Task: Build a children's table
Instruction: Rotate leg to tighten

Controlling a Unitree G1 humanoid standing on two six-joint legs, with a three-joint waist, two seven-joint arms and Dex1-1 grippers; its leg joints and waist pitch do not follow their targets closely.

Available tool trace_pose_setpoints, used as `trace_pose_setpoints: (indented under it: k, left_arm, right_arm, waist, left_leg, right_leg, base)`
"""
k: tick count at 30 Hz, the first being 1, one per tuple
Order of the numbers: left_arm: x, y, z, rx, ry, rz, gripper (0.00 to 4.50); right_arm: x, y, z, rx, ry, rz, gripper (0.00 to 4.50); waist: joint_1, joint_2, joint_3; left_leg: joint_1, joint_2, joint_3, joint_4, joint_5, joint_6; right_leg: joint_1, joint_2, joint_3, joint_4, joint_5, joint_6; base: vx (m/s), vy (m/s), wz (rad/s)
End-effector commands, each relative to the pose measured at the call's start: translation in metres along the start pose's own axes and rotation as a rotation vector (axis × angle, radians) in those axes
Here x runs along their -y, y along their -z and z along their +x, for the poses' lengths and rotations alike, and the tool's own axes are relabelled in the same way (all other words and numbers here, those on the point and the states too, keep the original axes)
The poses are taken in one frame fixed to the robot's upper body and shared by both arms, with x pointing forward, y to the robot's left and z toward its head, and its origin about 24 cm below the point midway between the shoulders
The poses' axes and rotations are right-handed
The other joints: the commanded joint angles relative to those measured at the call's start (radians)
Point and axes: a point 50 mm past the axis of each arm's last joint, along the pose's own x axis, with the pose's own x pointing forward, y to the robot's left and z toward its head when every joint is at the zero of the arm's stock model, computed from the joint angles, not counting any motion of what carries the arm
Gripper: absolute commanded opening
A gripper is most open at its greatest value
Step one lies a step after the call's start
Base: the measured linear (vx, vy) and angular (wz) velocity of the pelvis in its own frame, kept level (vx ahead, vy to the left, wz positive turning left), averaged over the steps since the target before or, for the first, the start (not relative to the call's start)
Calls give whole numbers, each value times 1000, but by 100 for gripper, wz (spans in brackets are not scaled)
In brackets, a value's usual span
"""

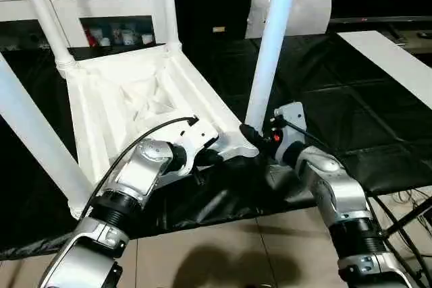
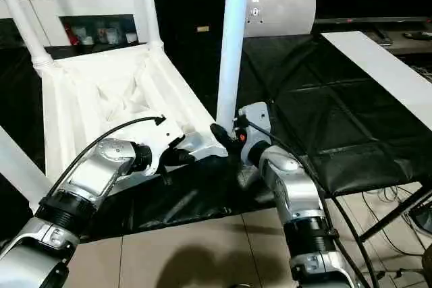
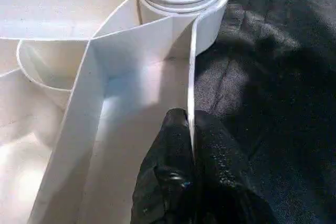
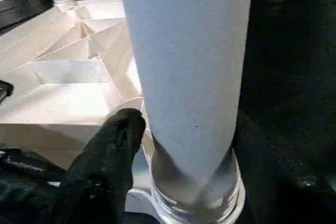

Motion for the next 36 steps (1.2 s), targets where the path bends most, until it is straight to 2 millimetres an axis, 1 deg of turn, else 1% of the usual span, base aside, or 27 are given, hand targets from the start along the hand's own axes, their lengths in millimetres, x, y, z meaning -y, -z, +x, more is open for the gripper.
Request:
trace_pose_setpoints:
  k: [1,2,3,4,5,6,7,8,9,10,11,12,13,14,15,17,19,20,22,24,26,27,29,31,32,34,36]
  left_arm:
    - [-3,-26,-4,122,1,93,0]
    - [0,-19,-10,121,70,132,0]
    - [2,-16,-13,120,101,143,0]
    - [3,-14,-16,121,136,171,0]
    - [5,-11,-19,120,175,192,0]
    - [5,-11,-19,120,175,192,0]
    - [7,-10,-20,119,199,206,0]
    - [7,-10,-20,119,199,206,0]
    - [8,-6,-25,119,253,218,0]
    - [9,-5,-26,119,266,216,0]
    - [10,-2,-31,113,312,224,0]
    - [10,-2,-31,113,312,224,0]
    - [10,0,-33,104,339,229,0]
    - [11,3,-38,84,393,246,0]
    - [11,3,-39,81,403,250,0]
    - [11,4,-41,71,422,252,0]
    - [12,5,-42,63,436,255,0]
    - [12,6,-44,55,454,258,0]
    - [14,8,-47,36,499,266,0]
    - [15,9,-48,32,514,269,0]
    - [17,10,-49,21,540,276,0]
    - [17,10,-49,18,545,278,0]
    - [16,11,-50,13,550,283,0]
    - [15,12,-50,8,556,287,0]
    - [15,12,-50,8,556,287,0]
    - [14,12,-51,3,558,288,0]
    - [14,12,-51,1,558,288,0]
  right_arm:
    - [-24,0,3,25,-207,-8,342]
    - [-14,-3,-7,35,-260,-58,342]
    - [-11,-4,-12,35,-289,-81,362]
    - [-8,-5,-17,29,-324,-96,368]
    - [-5,-6,-21,24,-362,-109,374]
    - [-5,-6,-21,24,-362,-109,382]
    - [-4,-6,-24,21,-383,-116,382]
    - [-4,-6,-24,21,-383,-116,382]
    - [0,-7,-31,5,-452,-136,382]
    - [1,-7,-33,-2,-473,-139,382]
    - [3,-8,-38,-26,-542,-152,382]
    - [3,-8,-38,-26,-542,-152,382]
    - [4,-8,-40,-41,-579,-158,382]
    - [7,-7,-43,-83,-654,-175,382]
    - [7,-7,-44,-92,-670,-178,382]
    - [8,-6,-44,-110,-690,-180,382]
    - [9,-6,-44,-123,-707,-180,355]
    - [10,-6,-44,-138,-727,-179,355]
    - [10,-7,-43,-163,-766,-187,344]
    - [10,-7,-43,-171,-777,-191,315]
    - [8,-6,-43,-193,-817,-191,303]
    - [8,-6,-44,-201,-832,-189,296]
    - [7,-5,-46,-226,-872,-182,271]
    - [8,-5,-47,-245,-907,-182,263]
    - [8,-5,-47,-245,-907,-182,258]
    - [9,-5,-49,-256,-925,-182,228]
    - [9,-5,-49,-259,-933,-182,217]
  waist:
    - [8,-7,-66]
    - [10,-6,-65]
    - [11,-6,-68]
    - [16,-7,-67]
    - [19,-7,-68]
    - [21,-11,-71]
    - [23,-8,-71]
    - [25,-8,-72]
    - [28,-13,-74]
    - [32,-12,-75]
    - [33,-14,-73]
    - [35,-12,-73]
    - [36,-13,-71]
    - [40,-14,-71]
    - [42,-13,-71]
    - [49,-10,-67]
    - [55,-11,-66]
    - [57,-10,-66]
    - [59,-15,-65]
    - [61,-12,-65]
    - [63,-13,-67]
    - [63,-17,-66]
    - [68,-15,-66]
    - [72,-19,-67]
    - [73,-18,-67]
    - [73,-18,-66]
    - [74,-18,-66]
  left_leg:
    - [7,3,2,-76,-322,38]
    - [7,5,1,-77,-319,40]
    - [4,8,3,-77,-303,47]
    - [2,9,4,-77,-286,52]
    - [3,10,3,-78,-282,55]
    - [-1,10,4,-76,-251,61]
    - [3,13,6,-76,-227,62]
    - [2,13,5,-75,-216,62]
    - [1,13,7,-74,-195,67]
    - [0,14,8,-73,-181,73]
    - [1,13,9,-73,-184,80]
    - [3,14,9,-73,-190,81]
    - [4,15,10,-73,-194,81]
    - [4,16,10,-74,-205,78]
    - [4,15,8,-74,-210,75]
    - [9,20,10,-76,-237,65]
    - [12,21,10,-77,-249,53]
    - [14,22,10,-77,-255,49]
    - [14,22,10,-78,-270,41]
    - [13,23,9,-79,-268,37]
    - [13,22,7,-79,-265,36]
    - [11,22,9,-79,-258,38]
    - [11,22,9,-78,-253,41]
    - [11,22,9,-77,-245,41]
    - [11,22,9,-78,-246,41]
    - [11,22,9,-78,-249,40]
    - [11,22,9,-78,-249,38]
  right_leg:
    - [49,-37,23,-82,-477,-121]
    - [49,-39,23,-82,-477,-120]
    - [52,-37,27,-77,-440,-126]
    - [54,-36,27,-73,-408,-137]
    - [55,-37,26,-72,-405,-141]
    - [60,-39,29,-63,-377,-151]
    - [56,-37,31,-61,-341,-167]
    - [58,-37,30,-58,-324,-175]
    - [60,-37,31,-53,-292,-188]
    - [62,-37,32,-48,-261,-202]
    - [60,-36,32,-48,-257,-211]
    - [60,-38,32,-48,-264,-213]
    - [58,-37,32,-49,-272,-213]
    - [58,-38,31,-50,-293,-211]
    - [60,-38,30,-48,-303,-211]
    - [53,-38,32,-54,-334,-204]
    - [51,-39,33,-55,-349,-203]
    - [49,-39,34,-55,-353,-202]
    - [50,-39,33,-55,-368,-199]
    - [50,-40,35,-53,-362,-199]
    - [52,-39,33,-50,-351,-201]
    - [52,-38,34,-50,-343,-201]
    - [53,-39,35,-49,-343,-202]
    - [53,-40,35,-48,-342,-201]
    - [53,-40,35,-49,-347,-200]
    - [53,-41,34,-50,-356,-199]
    - [53,-41,35,-51,-361,-195]
  base:
    - [0,0,0]
    - [0,0,0]
    - [0,0,0]
    - [0,0,0]
    - [0,0,0]
    - [0,0,0]
    - [0,0,0]
    - [0,0,0]
    - [0,0,0]
    - [0,0,0]
    - [0,0,0]
    - [0,0,0]
    - [0,0,0]
    - [0,0,0]
    - [0,0,0]
    - [0,0,0]
    - [0,0,0]
    - [0,0,0]
    - [0,0,0]
    - [0,0,0]
    - [0,0,0]
    - [0,0,0]
    - [0,0,0]
    - [0,0,0]
    - [0,0,0]
    - [0,0,0]
    - [0,0,0]
